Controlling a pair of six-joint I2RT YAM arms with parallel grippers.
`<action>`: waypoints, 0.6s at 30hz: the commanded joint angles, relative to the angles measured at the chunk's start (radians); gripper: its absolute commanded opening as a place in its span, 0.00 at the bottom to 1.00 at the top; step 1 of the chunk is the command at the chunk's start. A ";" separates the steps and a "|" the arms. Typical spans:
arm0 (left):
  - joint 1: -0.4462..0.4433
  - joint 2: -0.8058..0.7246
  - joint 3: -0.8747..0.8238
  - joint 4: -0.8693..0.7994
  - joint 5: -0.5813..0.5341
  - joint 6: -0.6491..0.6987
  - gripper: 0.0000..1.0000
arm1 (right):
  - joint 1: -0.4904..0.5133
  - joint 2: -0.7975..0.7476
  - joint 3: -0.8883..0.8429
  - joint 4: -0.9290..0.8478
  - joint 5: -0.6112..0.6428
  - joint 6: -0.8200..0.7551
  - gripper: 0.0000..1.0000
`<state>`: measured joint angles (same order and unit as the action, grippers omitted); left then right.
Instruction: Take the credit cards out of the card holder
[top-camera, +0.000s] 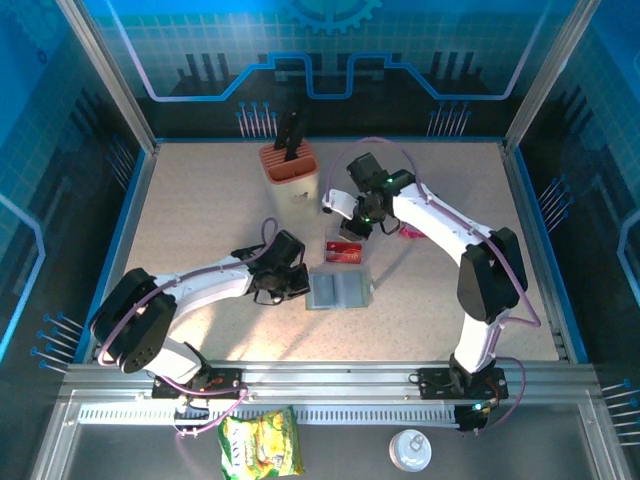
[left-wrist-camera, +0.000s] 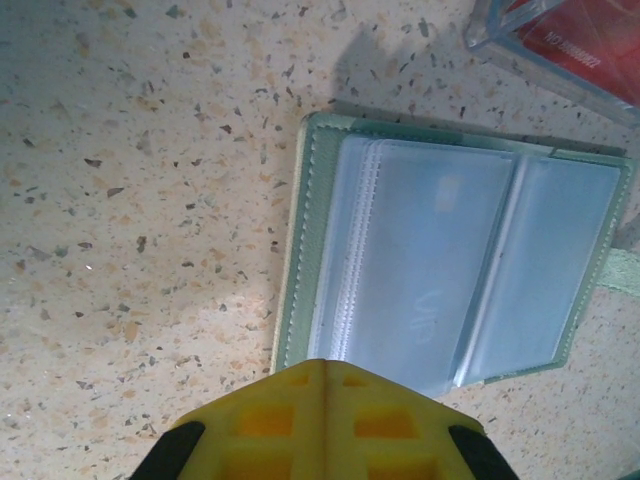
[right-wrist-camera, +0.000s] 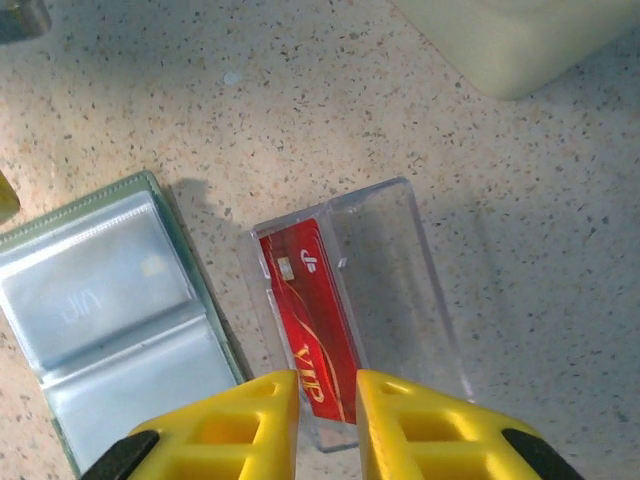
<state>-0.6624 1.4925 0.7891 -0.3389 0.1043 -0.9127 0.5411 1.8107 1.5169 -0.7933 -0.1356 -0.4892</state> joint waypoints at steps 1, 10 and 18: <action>0.007 0.018 0.009 -0.010 0.000 0.022 0.01 | 0.028 -0.052 -0.081 0.108 -0.020 0.241 0.22; 0.006 0.041 -0.004 0.029 0.027 0.015 0.00 | 0.054 -0.171 -0.306 0.295 -0.062 0.700 0.21; 0.006 0.072 -0.003 0.046 0.038 0.009 0.00 | 0.060 -0.251 -0.446 0.399 -0.147 0.988 0.21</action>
<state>-0.6628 1.5379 0.7891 -0.3008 0.1146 -0.9134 0.5884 1.5894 1.1027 -0.4606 -0.2214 0.3386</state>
